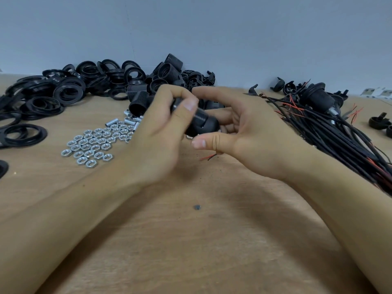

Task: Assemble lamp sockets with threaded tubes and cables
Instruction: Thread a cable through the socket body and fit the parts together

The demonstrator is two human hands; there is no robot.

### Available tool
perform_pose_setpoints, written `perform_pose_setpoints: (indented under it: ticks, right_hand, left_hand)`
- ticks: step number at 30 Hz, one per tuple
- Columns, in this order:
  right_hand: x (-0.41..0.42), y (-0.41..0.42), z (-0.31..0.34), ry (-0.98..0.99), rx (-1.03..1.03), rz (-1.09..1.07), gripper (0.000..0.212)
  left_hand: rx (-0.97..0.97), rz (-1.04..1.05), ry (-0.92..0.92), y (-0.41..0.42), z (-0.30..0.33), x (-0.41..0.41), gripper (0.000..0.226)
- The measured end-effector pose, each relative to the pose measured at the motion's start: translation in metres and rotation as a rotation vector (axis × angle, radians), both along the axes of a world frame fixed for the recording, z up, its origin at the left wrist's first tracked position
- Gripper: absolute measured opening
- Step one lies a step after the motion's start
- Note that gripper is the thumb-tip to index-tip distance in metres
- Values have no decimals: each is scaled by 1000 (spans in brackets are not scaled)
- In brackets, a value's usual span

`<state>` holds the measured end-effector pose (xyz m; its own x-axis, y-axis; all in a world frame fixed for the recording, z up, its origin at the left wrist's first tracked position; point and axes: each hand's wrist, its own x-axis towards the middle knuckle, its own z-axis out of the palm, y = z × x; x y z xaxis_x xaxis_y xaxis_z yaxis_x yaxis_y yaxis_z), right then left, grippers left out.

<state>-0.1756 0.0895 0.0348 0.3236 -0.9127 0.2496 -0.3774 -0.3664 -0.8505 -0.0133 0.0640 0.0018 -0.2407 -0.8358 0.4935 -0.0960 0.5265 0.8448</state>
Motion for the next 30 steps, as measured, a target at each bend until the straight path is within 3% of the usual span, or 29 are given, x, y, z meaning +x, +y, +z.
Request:
perform_pose_setpoints:
  ticks: [2,10,15,18,23,27,30]
  right_hand:
    - [1,-1,1,30,-3,-9,72]
    - [-3,1,1,58,-71,-141,34]
    - [-3,1,1,129,-153,-129,33]
    - [-3,0,1,165,-142,-101,30]
    - [-4,0,-1,221,-132,-79,32]
    - [-5,1,0,147,-97,-14,33]
    - [-7,0,2,152,-76,11,37]
  left_hand:
    - [103,-23,139,-2,2,3,14]
    - [141,-69,239,-4,8,5,13]
    - [251,-155,310,-4,11,4,12]
    - [290,-167,262,-5,13,9,10]
    - [89,155,-148,-3,4,7,53]
    - [38,101,-154,-3,8,11,38]
    - [173,-79,-87,-3,10,13,35]
